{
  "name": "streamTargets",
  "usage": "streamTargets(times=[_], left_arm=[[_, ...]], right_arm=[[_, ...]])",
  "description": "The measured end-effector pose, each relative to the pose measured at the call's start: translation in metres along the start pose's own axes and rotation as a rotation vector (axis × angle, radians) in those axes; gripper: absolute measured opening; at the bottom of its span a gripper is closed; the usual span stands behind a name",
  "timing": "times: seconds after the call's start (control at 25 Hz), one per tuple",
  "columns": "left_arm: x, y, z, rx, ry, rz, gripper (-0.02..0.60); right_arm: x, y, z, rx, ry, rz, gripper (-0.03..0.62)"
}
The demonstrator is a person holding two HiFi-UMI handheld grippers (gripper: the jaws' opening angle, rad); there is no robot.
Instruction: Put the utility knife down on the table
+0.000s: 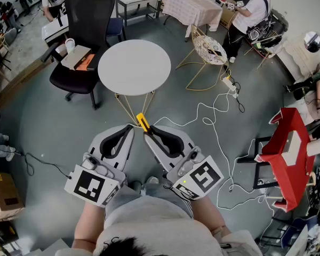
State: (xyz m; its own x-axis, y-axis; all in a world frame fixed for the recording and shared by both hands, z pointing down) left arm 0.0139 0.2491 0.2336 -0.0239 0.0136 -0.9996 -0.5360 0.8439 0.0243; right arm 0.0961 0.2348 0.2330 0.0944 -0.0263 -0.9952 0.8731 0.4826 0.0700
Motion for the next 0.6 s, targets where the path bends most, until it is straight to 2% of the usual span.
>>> streamTargets(times=[0.28, 0.6], left_arm=[[0.001, 0.007, -0.01, -0.017, 0.001, 0.005, 0.009], [0.005, 0.024, -0.043, -0.051, 0.0, 0.015, 0.009]], right_arm=[[0.0, -0.012, -0.01, -0.008, 0.007, 0.001, 0.072], [-0.001, -0.045, -0.027, -0.041, 0.018, -0.003, 0.072]])
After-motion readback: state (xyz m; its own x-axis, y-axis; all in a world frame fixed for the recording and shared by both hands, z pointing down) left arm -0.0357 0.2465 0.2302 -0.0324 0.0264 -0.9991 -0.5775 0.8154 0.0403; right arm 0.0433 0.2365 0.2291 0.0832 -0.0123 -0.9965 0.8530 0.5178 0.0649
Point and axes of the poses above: the fingertips, and each gripper's own axes: y backward along the fingers, z to its right, x out of its top, the point moved 3 cm from there along y, backward along the fingers, and after that the axes turned 6 degrees about -x, right-handed, at the moved point
